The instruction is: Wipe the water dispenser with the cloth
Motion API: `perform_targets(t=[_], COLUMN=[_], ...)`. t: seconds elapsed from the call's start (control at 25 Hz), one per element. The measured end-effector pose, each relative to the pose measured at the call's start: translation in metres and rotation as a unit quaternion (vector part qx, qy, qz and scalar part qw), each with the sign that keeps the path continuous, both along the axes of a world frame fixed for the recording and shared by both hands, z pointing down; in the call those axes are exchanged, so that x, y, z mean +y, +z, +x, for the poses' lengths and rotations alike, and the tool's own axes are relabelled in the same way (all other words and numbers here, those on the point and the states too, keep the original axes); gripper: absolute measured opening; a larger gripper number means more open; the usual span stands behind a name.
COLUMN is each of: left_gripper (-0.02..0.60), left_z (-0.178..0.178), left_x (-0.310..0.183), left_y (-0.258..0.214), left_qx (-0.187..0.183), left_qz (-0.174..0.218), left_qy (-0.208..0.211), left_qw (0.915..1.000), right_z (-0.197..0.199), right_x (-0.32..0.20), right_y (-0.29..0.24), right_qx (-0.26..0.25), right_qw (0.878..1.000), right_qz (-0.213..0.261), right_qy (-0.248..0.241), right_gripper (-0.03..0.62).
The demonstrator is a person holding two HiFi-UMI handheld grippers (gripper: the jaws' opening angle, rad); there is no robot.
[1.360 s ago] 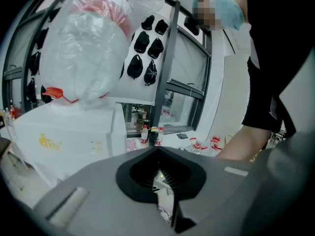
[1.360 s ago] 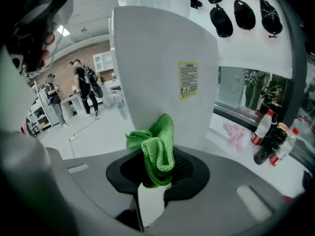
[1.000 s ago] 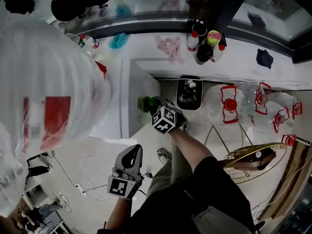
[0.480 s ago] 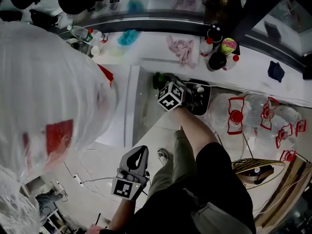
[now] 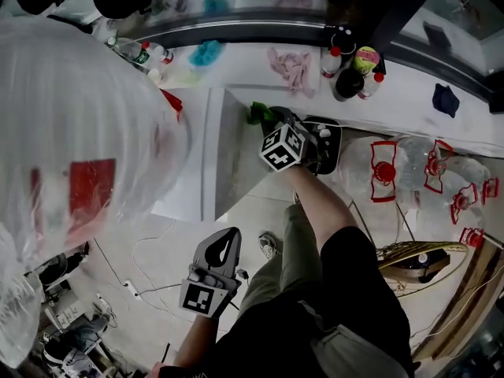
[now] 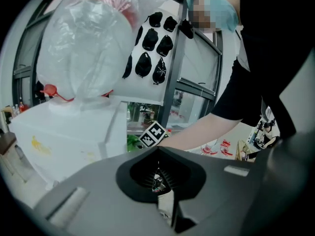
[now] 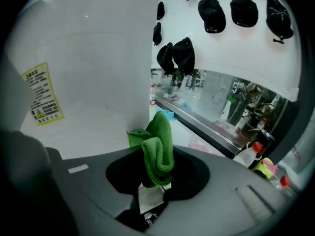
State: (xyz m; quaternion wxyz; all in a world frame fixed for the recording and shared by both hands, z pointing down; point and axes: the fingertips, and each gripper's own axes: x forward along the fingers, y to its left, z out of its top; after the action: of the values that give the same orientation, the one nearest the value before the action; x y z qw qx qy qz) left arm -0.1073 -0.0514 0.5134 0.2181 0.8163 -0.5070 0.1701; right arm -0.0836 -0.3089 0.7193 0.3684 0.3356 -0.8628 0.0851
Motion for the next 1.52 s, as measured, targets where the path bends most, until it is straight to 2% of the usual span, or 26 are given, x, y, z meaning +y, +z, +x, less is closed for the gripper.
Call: perform_targets(t=[0.2, 0.6, 0.88, 1.0, 1.12, 1.52], left_gripper=[0.002, 0.002, 0.002, 0.002, 0.002, 0.002], left_z=[-0.001, 0.006, 0.014, 0.015, 0.014, 0.023], left_x=[0.017, 0.037, 0.036, 0.031, 0.022, -0.015], left_y=[-0.002, 0.003, 0.013, 0.017, 0.021, 0.03], left_qx=[0.0, -0.006, -0.008, -0.01, -0.015, -0.012], left_qz=[0.007, 0.024, 0.018, 0.013, 0.005, -0.009], left_qy=[0.021, 0.066, 0.071, 0.063, 0.055, 0.016], left_qw=[0.9998, 0.9975, 0.9973, 0.9979, 0.9984, 0.9997], right_z=[0.023, 0.026, -0.008, -0.023, -0.033, -0.033], right_x=[0.057, 0.205, 0.257, 0.257, 0.238, 0.12], right_y=[0.002, 0.036, 0.063, 0.073, 0.08, 0.089], right_qx=[-0.008, -0.047, -0.027, -0.02, -0.021, 0.001], right_qw=[1.0, 0.995, 0.993, 0.99, 0.987, 0.99], right_qz=[0.001, -0.078, -0.109, -0.116, -0.129, -0.097], right_qy=[0.021, 0.041, -0.042, -0.08, -0.089, -0.105], right_gripper=[0.094, 0.094, 0.094, 0.094, 0.094, 0.094])
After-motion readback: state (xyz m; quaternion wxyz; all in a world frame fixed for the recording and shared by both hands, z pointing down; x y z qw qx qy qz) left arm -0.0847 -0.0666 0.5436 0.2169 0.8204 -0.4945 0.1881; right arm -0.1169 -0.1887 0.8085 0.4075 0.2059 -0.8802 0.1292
